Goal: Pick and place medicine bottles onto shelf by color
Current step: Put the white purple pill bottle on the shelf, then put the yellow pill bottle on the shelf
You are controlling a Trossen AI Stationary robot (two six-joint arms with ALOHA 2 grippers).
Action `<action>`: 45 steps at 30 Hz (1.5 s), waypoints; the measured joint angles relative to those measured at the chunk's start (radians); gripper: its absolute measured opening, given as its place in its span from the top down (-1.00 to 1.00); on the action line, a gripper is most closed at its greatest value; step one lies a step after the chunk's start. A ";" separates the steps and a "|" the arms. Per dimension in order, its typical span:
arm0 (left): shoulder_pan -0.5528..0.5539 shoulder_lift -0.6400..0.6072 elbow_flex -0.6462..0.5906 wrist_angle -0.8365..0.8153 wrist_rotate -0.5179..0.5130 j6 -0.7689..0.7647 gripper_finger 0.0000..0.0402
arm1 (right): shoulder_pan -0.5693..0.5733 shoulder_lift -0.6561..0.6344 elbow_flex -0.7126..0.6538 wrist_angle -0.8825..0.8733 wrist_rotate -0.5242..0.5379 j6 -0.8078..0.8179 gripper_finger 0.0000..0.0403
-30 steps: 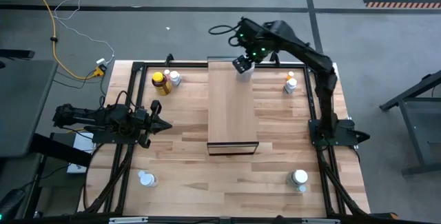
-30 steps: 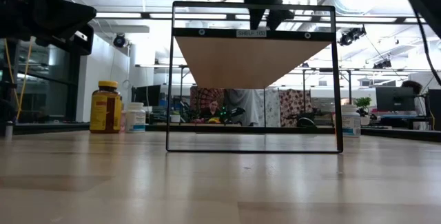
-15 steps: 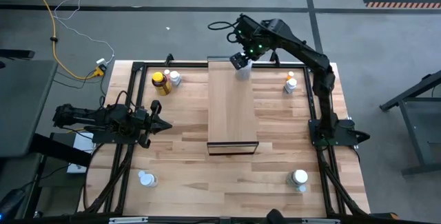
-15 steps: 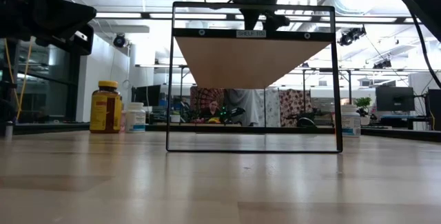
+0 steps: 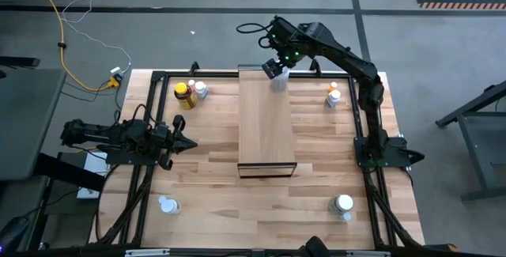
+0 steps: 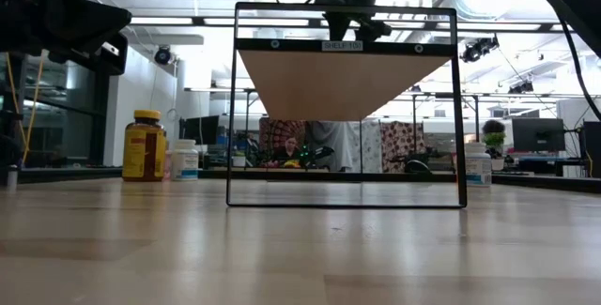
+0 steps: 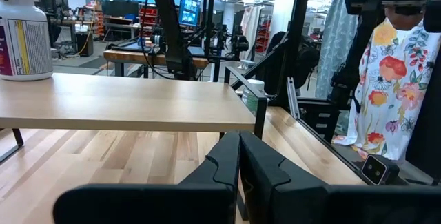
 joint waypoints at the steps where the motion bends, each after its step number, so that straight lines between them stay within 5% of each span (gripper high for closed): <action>1: 0.000 0.000 0.000 0.000 0.000 0.000 1.00 | 0.000 -0.004 0.000 0.001 0.000 -0.014 -0.36; 20: 0.000 0.000 0.000 0.000 0.000 0.000 1.00 | 0.041 -0.314 -0.072 0.118 0.060 -0.178 -0.37; 26: 0.000 0.000 0.000 0.000 0.000 0.000 1.00 | 0.117 -0.595 -0.447 0.230 0.097 -0.130 -0.37; 35: -0.001 0.000 0.000 0.011 -0.064 0.000 1.00 | 0.287 -1.104 -1.163 0.763 -0.011 0.111 -0.37; 39: 0.000 0.000 0.000 0.022 -0.097 -0.071 1.00 | 0.351 -1.230 -1.339 0.963 -0.015 0.173 -0.37; 45: 0.000 0.000 0.000 0.156 -0.165 -0.392 1.00 | 0.398 -1.286 -1.422 1.055 -0.015 0.181 -0.37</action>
